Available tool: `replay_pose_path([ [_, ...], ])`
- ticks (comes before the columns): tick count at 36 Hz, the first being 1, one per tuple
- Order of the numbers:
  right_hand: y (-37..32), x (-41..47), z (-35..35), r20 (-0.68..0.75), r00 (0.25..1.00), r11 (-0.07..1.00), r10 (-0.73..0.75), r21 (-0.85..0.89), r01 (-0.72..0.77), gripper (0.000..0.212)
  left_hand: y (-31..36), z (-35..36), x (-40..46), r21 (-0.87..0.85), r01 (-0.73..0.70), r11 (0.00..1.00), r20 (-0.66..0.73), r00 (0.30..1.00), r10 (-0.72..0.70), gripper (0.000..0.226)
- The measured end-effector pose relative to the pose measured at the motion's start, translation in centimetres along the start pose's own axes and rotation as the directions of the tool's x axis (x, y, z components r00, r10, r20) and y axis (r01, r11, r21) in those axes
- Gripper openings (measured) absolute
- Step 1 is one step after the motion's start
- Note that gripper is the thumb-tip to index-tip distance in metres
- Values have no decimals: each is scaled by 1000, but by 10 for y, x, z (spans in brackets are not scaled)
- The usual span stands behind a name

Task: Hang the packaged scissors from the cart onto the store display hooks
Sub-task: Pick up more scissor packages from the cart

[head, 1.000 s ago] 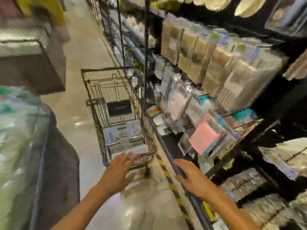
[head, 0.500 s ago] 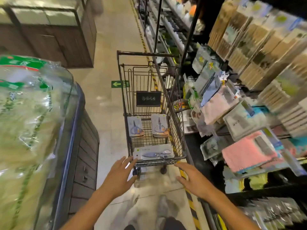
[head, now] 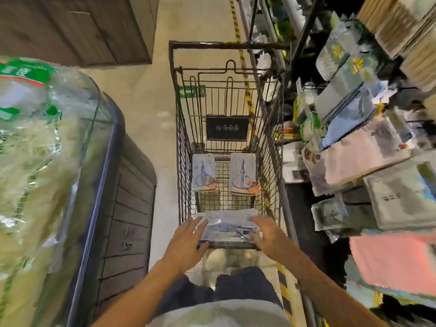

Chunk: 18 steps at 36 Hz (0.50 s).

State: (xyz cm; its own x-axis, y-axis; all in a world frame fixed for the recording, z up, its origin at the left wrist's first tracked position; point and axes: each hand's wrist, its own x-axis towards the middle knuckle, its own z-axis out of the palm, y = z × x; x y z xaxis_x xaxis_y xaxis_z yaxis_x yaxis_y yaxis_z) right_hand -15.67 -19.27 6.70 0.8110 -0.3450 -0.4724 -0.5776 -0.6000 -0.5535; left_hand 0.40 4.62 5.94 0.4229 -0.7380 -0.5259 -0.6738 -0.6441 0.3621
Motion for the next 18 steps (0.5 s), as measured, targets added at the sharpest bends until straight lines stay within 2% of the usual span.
replay_pose_path([
  [3, 9, 22, 3, 51, 998, 1000, 21, -16, -20, 44, 1, 8, 24, -59, 37, 998, 19, 999, -36, 67],
  [8, 25, 49, 11, 129, 990, 998, 59, -20, -57, 44, 2, 20, 49, -68, 135, 989, 59, 990, -131, 89],
  [12, 34, 73, 27, 161, 980, 993, 114, -4, -115, 49, -3, 28, 73, -165, 196, 967, 75, 980, -186, 70],
  [18, 54, 120, 73, 157, 980, 992, 120, 21, -125, 43, -30, 50, 117, -216, 211, 953, 74, 977, -199, 70],
])
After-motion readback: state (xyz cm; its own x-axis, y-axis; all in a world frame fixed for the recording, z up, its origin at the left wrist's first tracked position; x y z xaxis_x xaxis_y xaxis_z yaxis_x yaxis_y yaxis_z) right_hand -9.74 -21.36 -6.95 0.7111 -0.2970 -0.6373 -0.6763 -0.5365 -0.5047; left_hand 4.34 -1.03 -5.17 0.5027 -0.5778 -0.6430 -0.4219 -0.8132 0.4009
